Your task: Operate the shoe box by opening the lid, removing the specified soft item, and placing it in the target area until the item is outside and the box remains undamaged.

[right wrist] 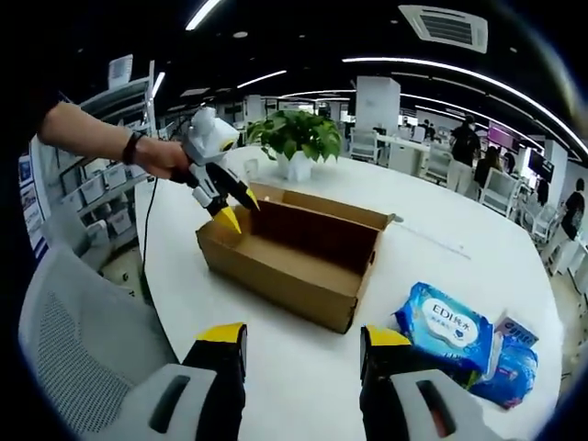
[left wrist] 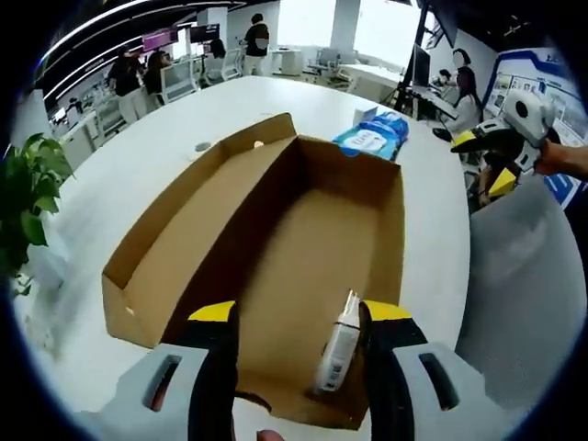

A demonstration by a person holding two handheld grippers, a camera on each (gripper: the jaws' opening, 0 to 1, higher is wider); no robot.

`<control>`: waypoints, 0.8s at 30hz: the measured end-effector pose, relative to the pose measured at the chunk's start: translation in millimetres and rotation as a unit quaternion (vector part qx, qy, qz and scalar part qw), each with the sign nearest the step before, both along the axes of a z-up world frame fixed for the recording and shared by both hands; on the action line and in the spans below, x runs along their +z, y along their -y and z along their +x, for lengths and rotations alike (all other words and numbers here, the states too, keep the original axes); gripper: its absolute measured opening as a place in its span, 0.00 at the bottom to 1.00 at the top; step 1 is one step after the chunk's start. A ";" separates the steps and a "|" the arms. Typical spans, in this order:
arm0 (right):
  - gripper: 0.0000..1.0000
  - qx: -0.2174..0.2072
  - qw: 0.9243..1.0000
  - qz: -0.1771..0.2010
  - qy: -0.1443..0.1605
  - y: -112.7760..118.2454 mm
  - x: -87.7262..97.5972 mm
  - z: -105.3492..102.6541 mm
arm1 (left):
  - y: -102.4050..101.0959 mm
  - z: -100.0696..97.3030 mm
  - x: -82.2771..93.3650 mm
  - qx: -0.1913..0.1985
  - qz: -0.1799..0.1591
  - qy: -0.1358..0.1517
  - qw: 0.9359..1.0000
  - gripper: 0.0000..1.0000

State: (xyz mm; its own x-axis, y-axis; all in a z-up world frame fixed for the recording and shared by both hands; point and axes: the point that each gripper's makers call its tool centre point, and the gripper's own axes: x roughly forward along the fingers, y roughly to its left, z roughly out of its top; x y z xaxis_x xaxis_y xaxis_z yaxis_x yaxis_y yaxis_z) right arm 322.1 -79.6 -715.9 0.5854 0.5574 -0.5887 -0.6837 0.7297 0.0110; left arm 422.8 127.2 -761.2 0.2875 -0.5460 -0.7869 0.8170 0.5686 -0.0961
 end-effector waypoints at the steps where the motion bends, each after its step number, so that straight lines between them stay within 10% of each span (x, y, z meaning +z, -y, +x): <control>1: 0.47 0.000 1.000 -0.001 0.000 -0.6 -0.4 -0.5 | -0.7 -0.3 -3.1 -0.009 0.003 -0.003 1.000 0.54; 24: 0.47 -0.003 1.000 -0.004 -0.009 -16.2 -8.6 -6.3 | 2.4 -18.8 -43.0 -0.154 0.081 -0.016 0.985 0.53</control>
